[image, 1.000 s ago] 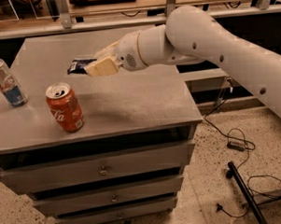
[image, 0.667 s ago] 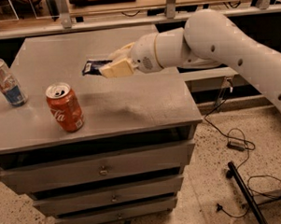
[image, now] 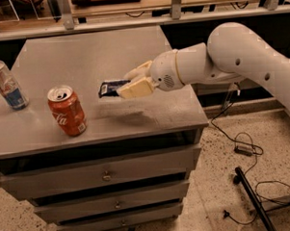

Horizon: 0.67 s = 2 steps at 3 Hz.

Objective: Move rxbar blueberry near coke can

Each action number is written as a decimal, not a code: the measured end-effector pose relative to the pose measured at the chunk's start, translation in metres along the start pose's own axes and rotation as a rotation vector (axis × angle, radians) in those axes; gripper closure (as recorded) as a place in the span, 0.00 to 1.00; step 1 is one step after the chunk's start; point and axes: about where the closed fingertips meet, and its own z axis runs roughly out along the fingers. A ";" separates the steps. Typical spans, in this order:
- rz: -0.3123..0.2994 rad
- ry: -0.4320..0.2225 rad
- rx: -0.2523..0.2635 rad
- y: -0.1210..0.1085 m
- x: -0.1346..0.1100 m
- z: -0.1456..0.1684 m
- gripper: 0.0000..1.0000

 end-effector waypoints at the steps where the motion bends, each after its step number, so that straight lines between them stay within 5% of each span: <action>1: 0.007 0.025 -0.069 0.021 0.006 0.009 1.00; 2: 0.014 0.040 -0.135 0.040 0.011 0.026 1.00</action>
Offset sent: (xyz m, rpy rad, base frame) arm -0.0394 0.0397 -0.0319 -0.0261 0.1085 0.1579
